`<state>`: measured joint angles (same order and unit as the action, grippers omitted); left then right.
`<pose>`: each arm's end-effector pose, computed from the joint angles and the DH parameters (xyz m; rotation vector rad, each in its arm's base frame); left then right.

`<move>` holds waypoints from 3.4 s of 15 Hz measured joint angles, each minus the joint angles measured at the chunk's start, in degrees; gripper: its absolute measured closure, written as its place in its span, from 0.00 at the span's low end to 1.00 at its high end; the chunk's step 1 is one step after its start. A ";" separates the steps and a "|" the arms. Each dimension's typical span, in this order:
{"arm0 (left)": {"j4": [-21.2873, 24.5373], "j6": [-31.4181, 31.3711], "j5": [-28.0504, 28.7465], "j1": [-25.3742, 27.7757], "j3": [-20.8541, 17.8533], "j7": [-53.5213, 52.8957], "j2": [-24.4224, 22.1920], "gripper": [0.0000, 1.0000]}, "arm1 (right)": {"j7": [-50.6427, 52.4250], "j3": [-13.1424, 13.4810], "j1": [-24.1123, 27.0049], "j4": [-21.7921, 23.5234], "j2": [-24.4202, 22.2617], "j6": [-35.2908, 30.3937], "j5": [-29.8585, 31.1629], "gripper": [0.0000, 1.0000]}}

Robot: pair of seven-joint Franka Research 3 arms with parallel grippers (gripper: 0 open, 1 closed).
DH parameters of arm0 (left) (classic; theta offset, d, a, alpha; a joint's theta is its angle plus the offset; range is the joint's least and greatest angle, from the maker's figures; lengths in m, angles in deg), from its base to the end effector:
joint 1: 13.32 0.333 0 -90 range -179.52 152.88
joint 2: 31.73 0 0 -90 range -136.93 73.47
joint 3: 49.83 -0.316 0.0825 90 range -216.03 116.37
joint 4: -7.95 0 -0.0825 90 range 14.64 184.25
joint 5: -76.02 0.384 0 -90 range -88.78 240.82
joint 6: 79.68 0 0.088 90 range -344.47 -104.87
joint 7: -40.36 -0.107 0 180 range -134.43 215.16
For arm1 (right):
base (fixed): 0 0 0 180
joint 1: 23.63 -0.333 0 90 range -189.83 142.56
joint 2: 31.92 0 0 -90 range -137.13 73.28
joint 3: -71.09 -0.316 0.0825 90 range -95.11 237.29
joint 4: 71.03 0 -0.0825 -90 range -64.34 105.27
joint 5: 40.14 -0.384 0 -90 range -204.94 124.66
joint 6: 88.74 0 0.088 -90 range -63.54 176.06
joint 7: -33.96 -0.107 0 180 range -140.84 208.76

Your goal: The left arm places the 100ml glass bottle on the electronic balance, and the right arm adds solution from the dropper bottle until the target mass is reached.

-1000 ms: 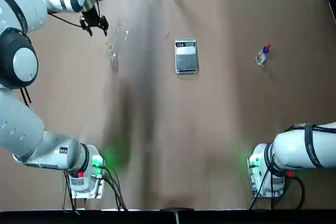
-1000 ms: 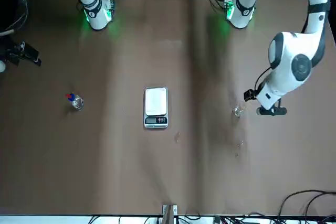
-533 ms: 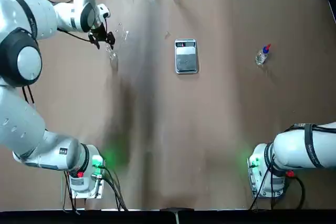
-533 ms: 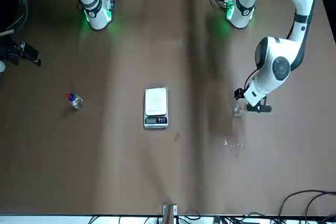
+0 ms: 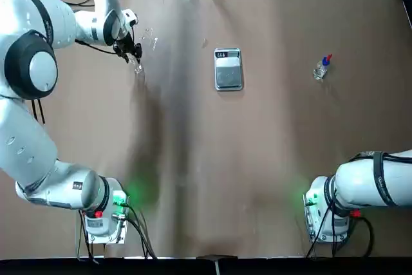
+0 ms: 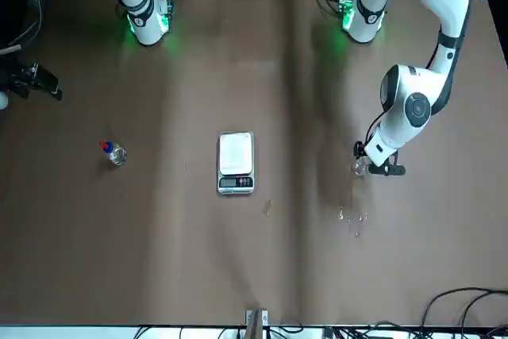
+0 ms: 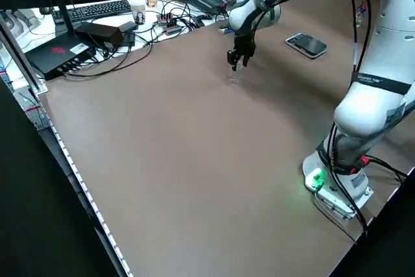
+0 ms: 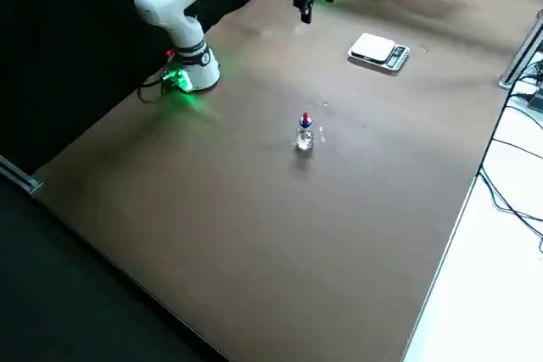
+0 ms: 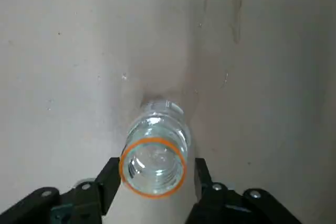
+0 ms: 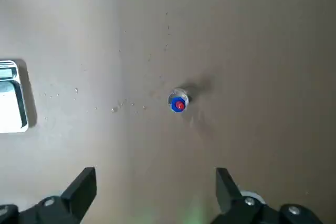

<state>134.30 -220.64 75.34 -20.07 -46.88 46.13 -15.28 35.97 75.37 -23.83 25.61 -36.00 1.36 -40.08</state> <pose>0.5431 -0.0929 0.2472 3.1224 -0.0896 -0.0538 0.5290 -0.0392 0.6085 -3.1338 0.0561 0.0672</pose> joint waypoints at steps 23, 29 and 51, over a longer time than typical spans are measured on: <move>-9.88 2.10 0.00 -0.94 1.47 9.21 1.29 0.52 | 0.00 0.00 0.29 -0.01 0.01 0.20 -0.11 0.00; -23.11 17.47 -0.01 -11.30 2.01 25.06 1.14 0.52 | 1.25 0.04 5.13 0.15 2.43 1.02 -0.59 0.00; -43.49 11.36 -0.03 -34.61 1.87 44.32 20.69 0.52 | 11.36 0.08 12.84 5.38 5.93 7.21 -0.85 0.01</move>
<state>90.81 -209.27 75.31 -54.68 -45.02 90.45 5.40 47.32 75.45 -11.00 30.99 -30.08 8.57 -40.92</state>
